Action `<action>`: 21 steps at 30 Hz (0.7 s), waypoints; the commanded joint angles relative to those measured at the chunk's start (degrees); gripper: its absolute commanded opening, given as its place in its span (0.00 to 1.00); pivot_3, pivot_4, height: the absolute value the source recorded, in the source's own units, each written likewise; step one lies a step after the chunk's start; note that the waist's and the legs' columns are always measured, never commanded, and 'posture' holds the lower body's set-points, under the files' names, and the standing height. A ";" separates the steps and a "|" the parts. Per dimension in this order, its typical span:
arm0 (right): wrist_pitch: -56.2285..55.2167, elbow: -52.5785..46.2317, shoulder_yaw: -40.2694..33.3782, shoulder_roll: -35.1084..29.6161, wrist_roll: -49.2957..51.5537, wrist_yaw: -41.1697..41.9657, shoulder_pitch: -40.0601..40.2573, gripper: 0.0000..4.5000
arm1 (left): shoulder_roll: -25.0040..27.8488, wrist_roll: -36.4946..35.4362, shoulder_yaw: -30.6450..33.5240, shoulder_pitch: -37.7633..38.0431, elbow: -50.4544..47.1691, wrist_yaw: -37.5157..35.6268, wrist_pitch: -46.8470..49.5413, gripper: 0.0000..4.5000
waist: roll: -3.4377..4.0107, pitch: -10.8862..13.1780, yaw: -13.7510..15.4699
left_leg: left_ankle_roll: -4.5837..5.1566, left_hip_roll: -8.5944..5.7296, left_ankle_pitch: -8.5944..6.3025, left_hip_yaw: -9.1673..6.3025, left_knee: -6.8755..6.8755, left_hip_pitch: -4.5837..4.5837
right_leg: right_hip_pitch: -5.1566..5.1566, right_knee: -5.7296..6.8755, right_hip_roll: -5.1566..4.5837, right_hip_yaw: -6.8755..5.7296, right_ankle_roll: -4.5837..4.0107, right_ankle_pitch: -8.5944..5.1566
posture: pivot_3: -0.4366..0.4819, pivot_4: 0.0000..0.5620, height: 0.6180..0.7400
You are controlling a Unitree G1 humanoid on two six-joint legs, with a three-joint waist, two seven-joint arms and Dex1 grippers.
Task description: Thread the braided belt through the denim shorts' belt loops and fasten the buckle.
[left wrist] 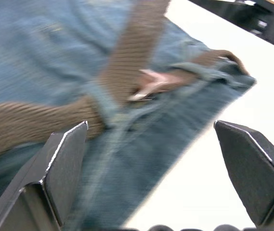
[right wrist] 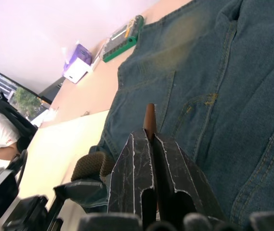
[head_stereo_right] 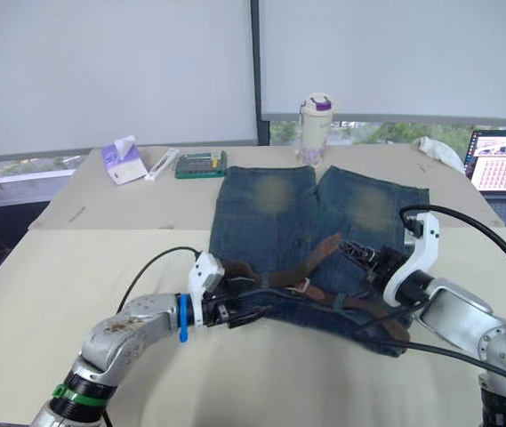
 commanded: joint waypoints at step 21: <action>-15.99 -5.37 9.46 12.11 19.24 -12.55 -9.87 0.00 | -17.46 26.00 -1.48 -11.10 7.02 18.92 -33.74 0.99 | 0.45 -0.20 0.73 | 0.12 -0.10 0.06 0.11 0.16 -0.10 | 0.04 -0.16 -0.01 -0.04 -0.46 0.41 | 0.48 0.27 1.00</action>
